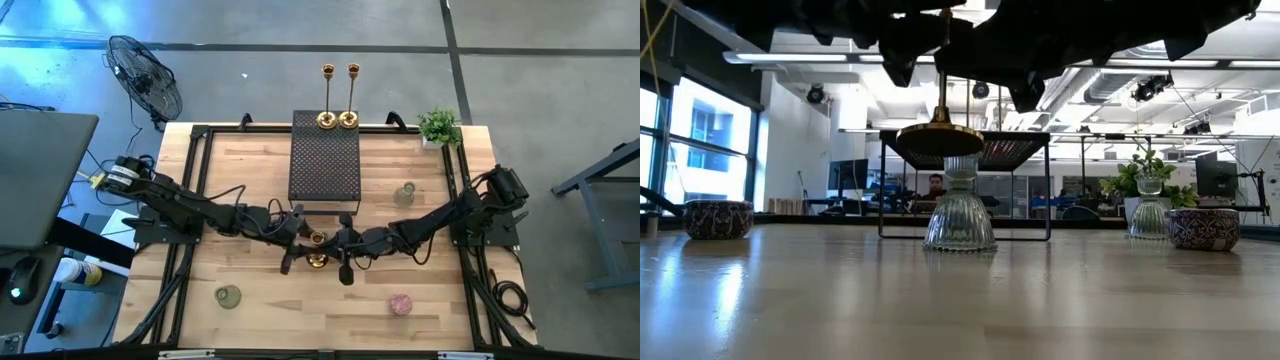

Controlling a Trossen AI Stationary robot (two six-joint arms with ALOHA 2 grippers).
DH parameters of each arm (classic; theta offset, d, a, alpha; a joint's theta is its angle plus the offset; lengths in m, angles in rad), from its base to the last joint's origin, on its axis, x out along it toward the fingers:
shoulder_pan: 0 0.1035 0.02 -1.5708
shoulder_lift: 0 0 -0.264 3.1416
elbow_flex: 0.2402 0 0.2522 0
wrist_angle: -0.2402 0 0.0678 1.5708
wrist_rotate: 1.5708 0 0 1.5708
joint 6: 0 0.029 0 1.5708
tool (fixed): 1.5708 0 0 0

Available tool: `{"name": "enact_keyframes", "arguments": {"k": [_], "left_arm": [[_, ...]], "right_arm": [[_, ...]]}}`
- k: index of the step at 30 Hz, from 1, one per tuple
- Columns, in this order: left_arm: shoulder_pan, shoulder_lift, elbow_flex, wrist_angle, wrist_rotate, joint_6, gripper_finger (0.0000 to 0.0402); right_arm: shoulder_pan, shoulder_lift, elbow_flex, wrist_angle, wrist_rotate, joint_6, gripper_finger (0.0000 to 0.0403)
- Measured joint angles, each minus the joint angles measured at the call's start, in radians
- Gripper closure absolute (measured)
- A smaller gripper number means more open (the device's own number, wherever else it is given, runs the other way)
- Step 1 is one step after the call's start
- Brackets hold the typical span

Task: Pick & Place candle stick holders
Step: Put the gold candle holder on the shelf

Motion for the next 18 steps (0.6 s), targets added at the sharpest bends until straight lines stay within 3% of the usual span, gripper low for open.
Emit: {"name": "enact_keyframes", "arguments": {"k": [7,13,18], "left_arm": [[0.000,0.000,0.000,0.012,0.019,0.066,0.0370],[0.000,-0.005,0.000,0.024,0.026,0.077,0.0369],[0.000,-0.085,0.000,0.002,-0.005,0.095,0.0365]], "right_arm": [[0.001,-0.001,0.001,-0.003,0.003,-0.032,0.0378],[0.016,-0.001,0.002,-0.021,0.024,-0.048,0.0309],[0.053,-0.001,0.000,-0.051,0.059,-0.048,0.0233]]}}
